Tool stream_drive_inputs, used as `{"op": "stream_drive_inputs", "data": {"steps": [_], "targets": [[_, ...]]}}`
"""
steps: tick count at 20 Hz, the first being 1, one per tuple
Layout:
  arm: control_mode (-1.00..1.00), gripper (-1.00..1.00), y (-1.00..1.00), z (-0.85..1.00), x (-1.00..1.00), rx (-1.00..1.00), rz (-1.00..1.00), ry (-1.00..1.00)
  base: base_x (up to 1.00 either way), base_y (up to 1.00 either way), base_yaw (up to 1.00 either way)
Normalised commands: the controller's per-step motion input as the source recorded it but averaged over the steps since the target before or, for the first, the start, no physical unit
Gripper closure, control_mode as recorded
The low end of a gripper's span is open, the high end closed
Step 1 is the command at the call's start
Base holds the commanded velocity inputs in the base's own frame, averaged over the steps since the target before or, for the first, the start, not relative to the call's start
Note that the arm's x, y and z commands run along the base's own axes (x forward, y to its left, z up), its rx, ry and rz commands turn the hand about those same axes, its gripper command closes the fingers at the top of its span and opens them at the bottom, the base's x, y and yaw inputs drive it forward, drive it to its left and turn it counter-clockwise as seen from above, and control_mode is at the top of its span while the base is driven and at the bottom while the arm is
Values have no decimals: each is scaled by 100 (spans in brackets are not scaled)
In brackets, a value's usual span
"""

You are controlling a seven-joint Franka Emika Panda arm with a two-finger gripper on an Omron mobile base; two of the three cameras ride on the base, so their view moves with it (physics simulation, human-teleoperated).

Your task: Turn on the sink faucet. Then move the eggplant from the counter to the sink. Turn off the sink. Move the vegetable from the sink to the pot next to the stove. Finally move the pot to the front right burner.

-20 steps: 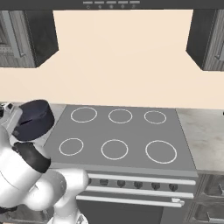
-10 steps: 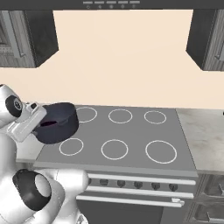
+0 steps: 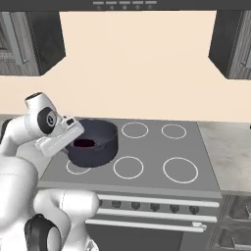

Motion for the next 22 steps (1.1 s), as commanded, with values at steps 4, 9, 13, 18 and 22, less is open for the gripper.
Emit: {"op": "stream_drive_inputs", "data": {"steps": [4,9,13,18,22], "targets": [[-100,100,-95,20,40,6,-24,0,0,0,0],[-100,100,-89,25,49,7,-19,1,0,0,0],[-100,100,-91,15,44,8,-17,0,0,0,0],[-100,100,-87,3,39,5,-16,0,0,0,0],[-100,100,-81,-4,29,1,-13,0,0,0,0]]}}
